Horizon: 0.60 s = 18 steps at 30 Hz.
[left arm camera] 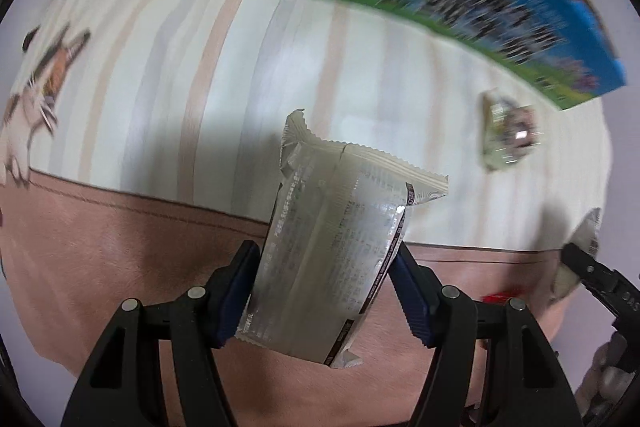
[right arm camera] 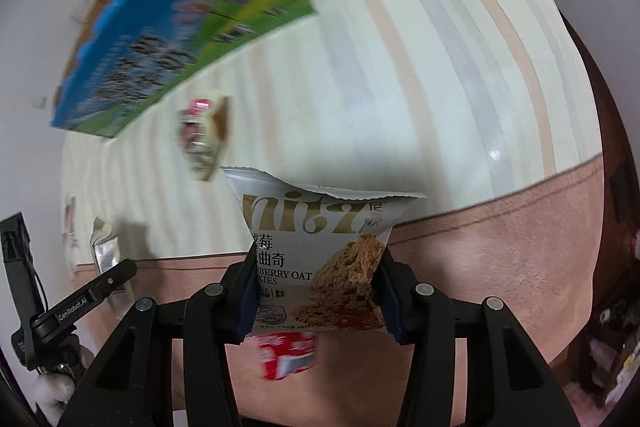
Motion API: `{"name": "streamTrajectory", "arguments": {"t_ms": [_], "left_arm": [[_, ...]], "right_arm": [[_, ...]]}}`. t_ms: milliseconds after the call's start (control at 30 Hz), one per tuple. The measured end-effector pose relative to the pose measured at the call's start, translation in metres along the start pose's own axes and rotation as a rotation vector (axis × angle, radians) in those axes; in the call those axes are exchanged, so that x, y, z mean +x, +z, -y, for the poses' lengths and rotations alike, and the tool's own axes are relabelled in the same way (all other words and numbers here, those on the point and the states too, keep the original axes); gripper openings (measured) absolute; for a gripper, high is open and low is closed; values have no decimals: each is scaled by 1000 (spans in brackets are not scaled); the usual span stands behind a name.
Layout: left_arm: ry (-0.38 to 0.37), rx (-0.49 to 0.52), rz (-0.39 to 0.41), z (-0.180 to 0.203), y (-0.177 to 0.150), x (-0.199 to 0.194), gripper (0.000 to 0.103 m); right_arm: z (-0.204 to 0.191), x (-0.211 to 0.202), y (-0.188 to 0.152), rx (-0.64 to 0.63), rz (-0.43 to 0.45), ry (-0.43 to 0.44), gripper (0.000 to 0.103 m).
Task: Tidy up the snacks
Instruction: 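Carry both packets into the cardboard box and open both tools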
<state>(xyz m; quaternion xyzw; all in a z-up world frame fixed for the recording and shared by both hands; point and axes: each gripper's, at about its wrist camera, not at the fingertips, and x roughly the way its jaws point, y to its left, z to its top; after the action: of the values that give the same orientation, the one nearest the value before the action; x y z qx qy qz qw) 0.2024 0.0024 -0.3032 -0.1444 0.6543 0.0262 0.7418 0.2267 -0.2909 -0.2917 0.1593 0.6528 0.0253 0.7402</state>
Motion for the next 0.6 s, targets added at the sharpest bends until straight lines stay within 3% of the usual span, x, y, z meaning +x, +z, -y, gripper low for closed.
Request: {"name": "streamTrajectory", "arguments": {"t_ms": [267,433,600], "left_arm": [[-118,54,95,46,33,-72,63],[-146,85,150,70,80,-112,63],[-118,112,186,77,140,-140,64]], "right_arm": [[-64,-59,18,-99,80,103,52],[-105,-97,61,-142,163,151,52],[-134,-115,120,-171,217,122,52]]}}
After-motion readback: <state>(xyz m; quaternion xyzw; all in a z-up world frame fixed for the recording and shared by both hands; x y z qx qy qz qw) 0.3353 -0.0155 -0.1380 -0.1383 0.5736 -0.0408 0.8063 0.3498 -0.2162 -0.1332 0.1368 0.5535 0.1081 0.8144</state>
